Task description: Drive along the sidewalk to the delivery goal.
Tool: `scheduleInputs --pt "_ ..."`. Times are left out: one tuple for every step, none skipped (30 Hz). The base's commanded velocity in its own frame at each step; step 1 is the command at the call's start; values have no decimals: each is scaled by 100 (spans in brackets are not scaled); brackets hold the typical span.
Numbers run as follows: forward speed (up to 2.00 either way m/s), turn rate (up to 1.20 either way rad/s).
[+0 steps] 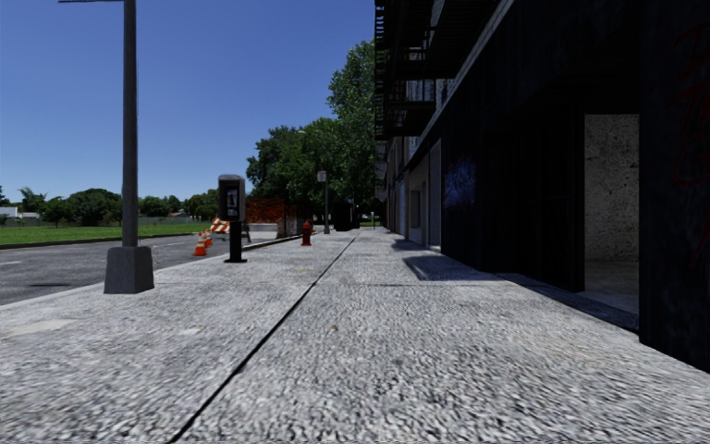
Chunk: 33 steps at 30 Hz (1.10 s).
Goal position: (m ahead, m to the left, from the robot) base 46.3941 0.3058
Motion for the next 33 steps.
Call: scheduleInputs --pt "200 0" --pt "200 0" --pt "200 0" --pt "200 0" --pt "200 0" --pt "200 0" --pt "200 0" --pt "200 0" --pt "200 0" --pt "200 0" --pt "200 0" --pt "200 0" --pt "200 0" --pt "200 0" --pt "200 0" --pt "200 0" --pt "200 0" --pt "200 0" --pt "200 0" --pt "200 0" --pt "200 0" --pt "200 0" --pt "200 0" --pt "200 0" --pt "200 0" --pt "200 0" --pt "200 0" --pt "200 0" --pt "200 0" --pt "200 0" --pt "200 0" --pt "200 0" --pt "200 0"
